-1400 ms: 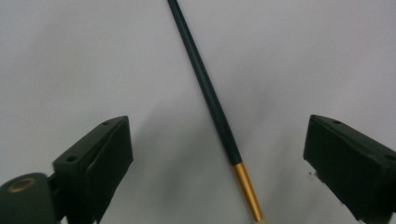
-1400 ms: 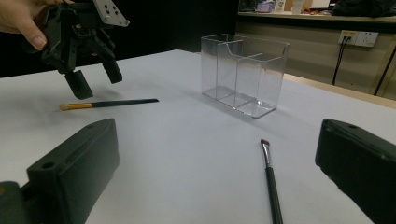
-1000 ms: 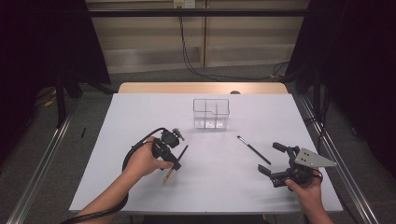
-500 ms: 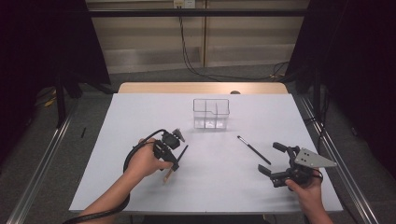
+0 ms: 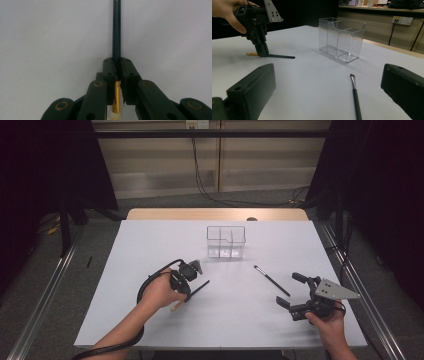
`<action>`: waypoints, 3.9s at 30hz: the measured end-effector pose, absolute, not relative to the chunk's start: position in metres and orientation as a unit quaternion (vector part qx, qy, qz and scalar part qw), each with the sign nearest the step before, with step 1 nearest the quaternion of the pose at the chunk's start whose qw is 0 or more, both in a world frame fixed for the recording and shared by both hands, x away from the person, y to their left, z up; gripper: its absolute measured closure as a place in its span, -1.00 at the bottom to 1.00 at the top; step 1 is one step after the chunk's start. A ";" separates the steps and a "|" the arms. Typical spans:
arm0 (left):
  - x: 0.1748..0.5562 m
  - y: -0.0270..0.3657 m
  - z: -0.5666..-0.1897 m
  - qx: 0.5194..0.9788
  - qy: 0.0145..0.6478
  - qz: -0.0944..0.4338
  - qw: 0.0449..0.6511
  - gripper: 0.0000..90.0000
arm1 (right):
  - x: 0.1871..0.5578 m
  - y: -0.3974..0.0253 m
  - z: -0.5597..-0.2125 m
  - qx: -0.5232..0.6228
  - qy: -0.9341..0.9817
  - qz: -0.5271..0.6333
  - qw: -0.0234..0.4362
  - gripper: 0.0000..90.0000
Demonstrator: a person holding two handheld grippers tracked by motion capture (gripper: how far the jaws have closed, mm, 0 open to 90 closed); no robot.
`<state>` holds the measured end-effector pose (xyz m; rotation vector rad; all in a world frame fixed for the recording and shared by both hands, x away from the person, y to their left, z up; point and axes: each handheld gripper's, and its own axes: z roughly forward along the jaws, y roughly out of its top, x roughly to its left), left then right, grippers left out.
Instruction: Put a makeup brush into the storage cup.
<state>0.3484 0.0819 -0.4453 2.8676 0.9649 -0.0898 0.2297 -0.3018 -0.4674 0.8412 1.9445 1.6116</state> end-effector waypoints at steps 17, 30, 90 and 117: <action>0.349 0.083 -0.443 0.950 0.305 -0.029 0.061 0.87 | 0.230 -0.303 -0.467 0.306 0.712 0.586 0.237 -1.00; 0.354 0.086 -0.421 0.951 0.292 -0.029 0.097 0.87 | 0.231 -0.300 -0.468 0.303 0.717 0.583 0.235 -1.00; 0.342 0.017 -0.402 0.977 0.095 -0.051 0.183 0.87 | 0.254 -0.268 -0.452 0.274 0.798 0.516 0.151 -1.00; 0.341 0.018 -0.400 0.975 0.081 -0.046 0.201 0.87 | 0.308 -0.202 -0.405 0.184 0.934 0.296 0.079 -0.74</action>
